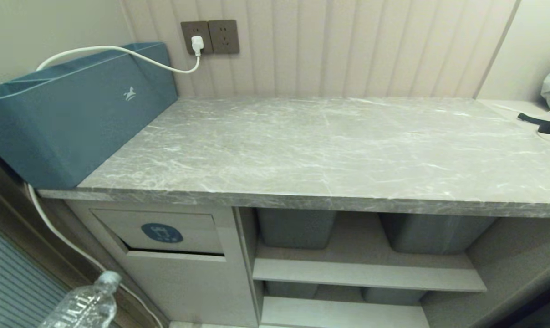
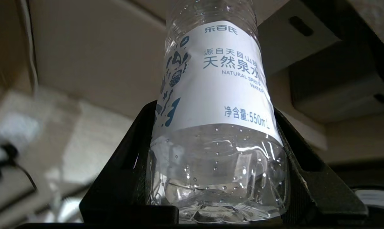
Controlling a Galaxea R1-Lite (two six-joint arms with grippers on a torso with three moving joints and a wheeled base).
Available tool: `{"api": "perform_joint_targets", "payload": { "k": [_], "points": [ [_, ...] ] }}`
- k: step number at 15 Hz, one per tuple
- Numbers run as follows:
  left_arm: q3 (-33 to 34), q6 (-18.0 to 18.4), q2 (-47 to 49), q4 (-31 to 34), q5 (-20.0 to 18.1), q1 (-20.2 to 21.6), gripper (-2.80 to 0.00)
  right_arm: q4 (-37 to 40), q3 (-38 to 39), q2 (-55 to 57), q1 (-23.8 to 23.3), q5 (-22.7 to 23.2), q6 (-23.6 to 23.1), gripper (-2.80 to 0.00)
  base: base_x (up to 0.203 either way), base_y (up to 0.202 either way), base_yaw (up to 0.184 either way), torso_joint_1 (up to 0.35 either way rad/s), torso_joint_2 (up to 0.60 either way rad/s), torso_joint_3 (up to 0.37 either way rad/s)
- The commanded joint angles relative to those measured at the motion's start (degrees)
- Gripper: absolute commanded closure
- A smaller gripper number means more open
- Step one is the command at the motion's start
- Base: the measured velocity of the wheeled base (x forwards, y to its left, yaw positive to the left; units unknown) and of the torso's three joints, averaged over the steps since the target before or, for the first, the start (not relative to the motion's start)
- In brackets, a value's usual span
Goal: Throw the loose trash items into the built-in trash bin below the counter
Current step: Put the garbage in the trash can
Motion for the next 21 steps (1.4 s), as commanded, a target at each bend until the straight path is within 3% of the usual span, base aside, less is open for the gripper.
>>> {"api": "perform_joint_targets", "payload": {
  "k": [1,4,6,10,14,17,21],
  "points": [
    [0.0,-8.9,0.8,2.4,0.2,0.0,0.00,0.0,0.0,0.0,0.0,0.0,0.0,0.00,0.000,0.000,0.000,-0.021,0.05,0.032],
    [-2.1,-20.7,2.3,4.4,1.5,0.0,0.00,0.0,0.0,0.0,0.0,0.0,0.0,0.00,0.000,0.000,0.000,-0.004,0.01,0.007],
    [-3.9,-28.1,8.3,4.8,4.5,-0.2,0.00,-0.1,0.0,0.0,0.0,0.0,0.0,0.00,0.000,0.000,0.000,0.000,0.00,0.000],
    [-6.4,-36.9,24.7,-0.2,7.1,0.1,0.00,-0.1,0.0,0.0,0.0,0.0,0.0,0.00,0.000,0.000,0.000,0.000,0.00,0.000],
    [-14.1,-40.5,50.2,-11.8,5.9,8.1,0.00,0.0,0.0,0.0,0.0,0.0,0.0,0.00,0.000,0.000,0.000,0.000,0.00,0.000],
    [-15.9,-41.9,63.6,-20.6,3.9,14.3,0.00,-0.1,0.0,0.0,0.0,0.0,0.0,0.00,0.000,0.000,0.000,0.000,0.00,0.000],
    [-12.8,-41.9,76.5,-41.7,1.1,16.0,0.00,-0.1,0.0,0.0,0.0,0.0,0.0,0.00,0.000,0.000,0.000,0.000,0.00,0.000]
  ]
}}
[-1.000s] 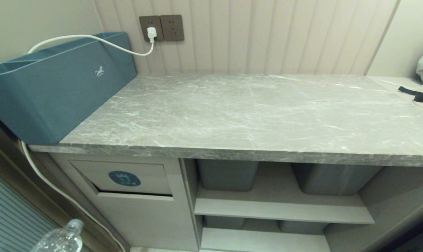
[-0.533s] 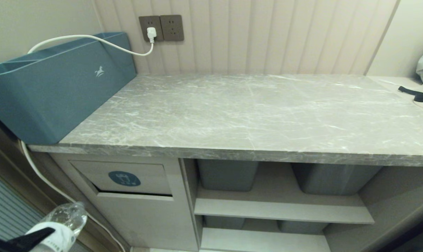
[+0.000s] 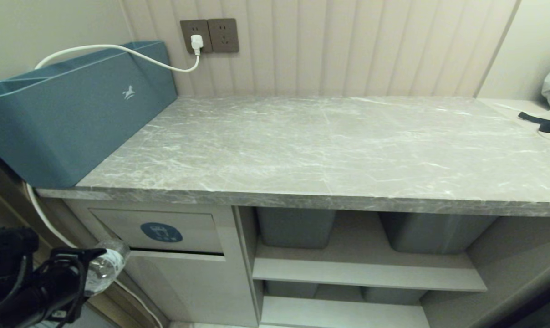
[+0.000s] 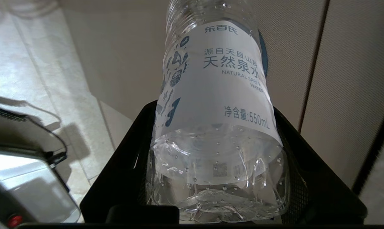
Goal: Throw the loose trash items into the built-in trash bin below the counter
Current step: Put the garbage in the trash can
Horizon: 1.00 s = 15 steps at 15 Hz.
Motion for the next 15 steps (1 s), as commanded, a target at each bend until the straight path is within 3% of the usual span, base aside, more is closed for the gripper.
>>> {"api": "perform_joint_targets", "payload": {
  "k": [1,4,7,15],
  "points": [
    [1.4,0.0,9.0,-7.7,-1.0,0.3,0.00,0.0,0.0,0.0,0.0,0.0,0.0,0.00,0.000,0.000,0.000,0.000,0.00,0.000],
    [2.3,1.1,14.8,-14.8,-5.8,0.3,0.00,0.0,0.0,0.0,0.0,0.0,0.0,0.00,0.000,0.000,0.000,0.000,0.00,0.000],
    [1.7,1.1,19.3,-17.9,-13.3,-0.2,0.00,-0.1,0.0,0.0,0.0,0.0,-0.1,0.00,0.000,0.000,0.000,0.000,0.00,0.000],
    [-7.9,1.1,27.8,-18.1,-15.7,-0.1,0.00,-0.1,0.0,0.0,0.0,-0.1,0.0,0.00,0.000,0.000,0.000,0.000,0.00,0.000]
  ]
}}
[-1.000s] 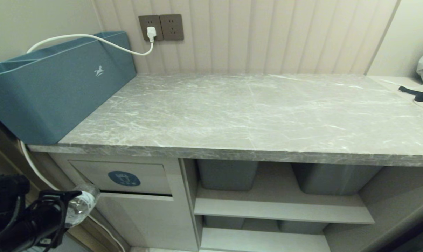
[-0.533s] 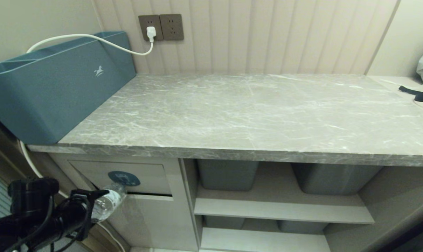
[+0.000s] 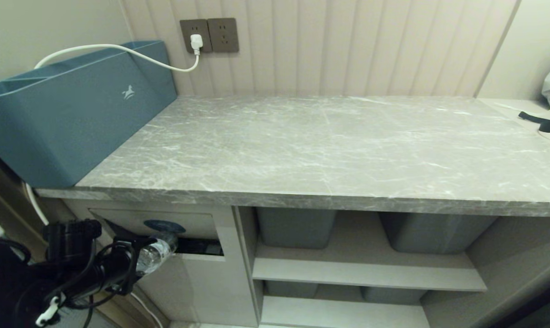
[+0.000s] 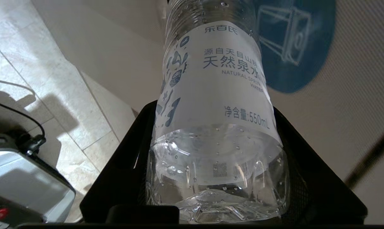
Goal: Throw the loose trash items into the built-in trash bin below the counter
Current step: Put the garbage in the trash can
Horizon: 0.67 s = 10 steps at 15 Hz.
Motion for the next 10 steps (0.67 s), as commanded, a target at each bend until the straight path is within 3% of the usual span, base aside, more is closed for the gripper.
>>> {"api": "perform_joint_targets", "payload": {
  "k": [1,10],
  "points": [
    [-1.7,-0.5,3.0,-0.5,-0.1,0.1,0.00,0.0,0.0,0.0,0.0,0.0,0.0,0.00,0.000,0.000,0.000,0.000,0.00,0.000],
    [-4.0,-0.9,10.8,-10.2,-0.1,-1.2,0.00,0.0,0.0,0.0,0.0,0.0,0.0,0.00,0.000,0.000,0.000,0.000,0.00,0.000]
  ]
}}
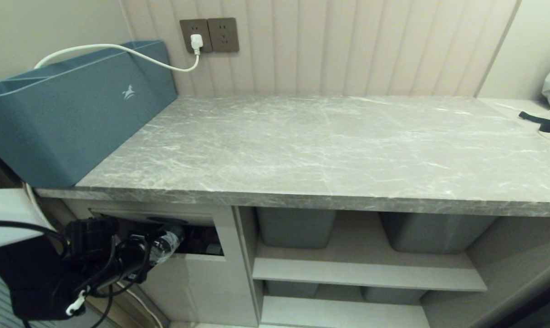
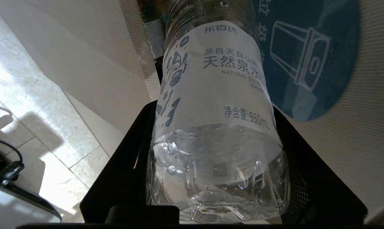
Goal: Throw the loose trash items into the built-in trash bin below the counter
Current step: Put the garbage in the trash can
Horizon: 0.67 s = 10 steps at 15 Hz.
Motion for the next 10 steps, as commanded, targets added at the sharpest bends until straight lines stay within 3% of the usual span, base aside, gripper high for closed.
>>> {"api": "perform_joint_targets", "payload": {
  "k": [1,5,10],
  "points": [
    [0.3,-0.5,2.4,-2.1,-0.1,-0.1,0.00,-0.1,0.0,0.0,0.0,0.0,-0.1,0.00,0.000,0.000,0.000,0.000,0.00,0.000],
    [-0.8,-0.5,6.8,-8.6,-0.1,-0.2,0.00,0.0,0.0,0.0,0.0,0.0,0.0,0.00,0.000,0.000,0.000,0.000,0.00,0.000],
    [-5.3,-1.2,9.3,-9.9,0.0,-0.4,0.00,0.0,0.0,0.0,0.0,0.0,0.0,0.00,0.000,0.000,0.000,0.000,0.00,0.000]
  ]
}}
